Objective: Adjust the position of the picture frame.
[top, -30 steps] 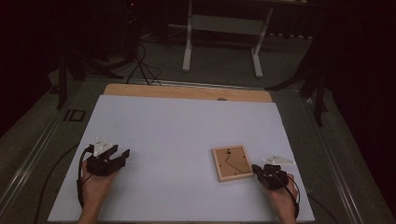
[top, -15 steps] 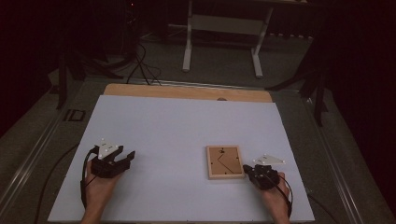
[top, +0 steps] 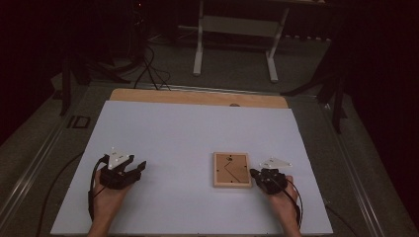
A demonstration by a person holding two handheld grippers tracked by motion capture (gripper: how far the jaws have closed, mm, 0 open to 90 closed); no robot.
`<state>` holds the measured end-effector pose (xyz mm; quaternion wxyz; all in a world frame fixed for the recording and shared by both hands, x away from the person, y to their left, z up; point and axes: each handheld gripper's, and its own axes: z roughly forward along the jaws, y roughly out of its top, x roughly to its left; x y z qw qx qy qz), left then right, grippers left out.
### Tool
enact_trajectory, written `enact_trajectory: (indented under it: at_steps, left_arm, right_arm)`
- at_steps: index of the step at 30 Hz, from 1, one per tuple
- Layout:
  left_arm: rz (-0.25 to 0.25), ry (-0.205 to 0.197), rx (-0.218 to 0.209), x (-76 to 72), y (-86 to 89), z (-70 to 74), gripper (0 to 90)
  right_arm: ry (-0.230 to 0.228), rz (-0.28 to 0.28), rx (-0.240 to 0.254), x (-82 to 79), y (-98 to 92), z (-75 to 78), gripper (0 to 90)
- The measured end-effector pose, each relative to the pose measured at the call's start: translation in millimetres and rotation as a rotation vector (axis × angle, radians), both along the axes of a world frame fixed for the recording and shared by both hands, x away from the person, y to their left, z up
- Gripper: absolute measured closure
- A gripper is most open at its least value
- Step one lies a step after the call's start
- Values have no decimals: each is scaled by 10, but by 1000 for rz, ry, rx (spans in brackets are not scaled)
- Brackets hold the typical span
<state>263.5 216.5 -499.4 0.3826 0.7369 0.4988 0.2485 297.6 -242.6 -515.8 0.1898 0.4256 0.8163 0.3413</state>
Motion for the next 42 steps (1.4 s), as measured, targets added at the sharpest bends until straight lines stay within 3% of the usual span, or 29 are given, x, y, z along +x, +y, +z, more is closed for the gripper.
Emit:
enact_trajectory:
  at_steps: [10,27,36,42]
  left_arm:
    - [-9,0,2,-2,-19,-4,483]
    - [-50,-2,15,-12,-128,-5,481]
    - [-115,-9,35,-42,-289,-11,482]
    - [-183,-9,70,-44,-441,-33,499]
  right_arm:
    - [7,8,-4,118,189,-3,899]
    - [13,43,9,132,432,-12,899]
    - [16,83,-2,169,619,-8,899]
    - [15,102,12,197,740,-18,898]
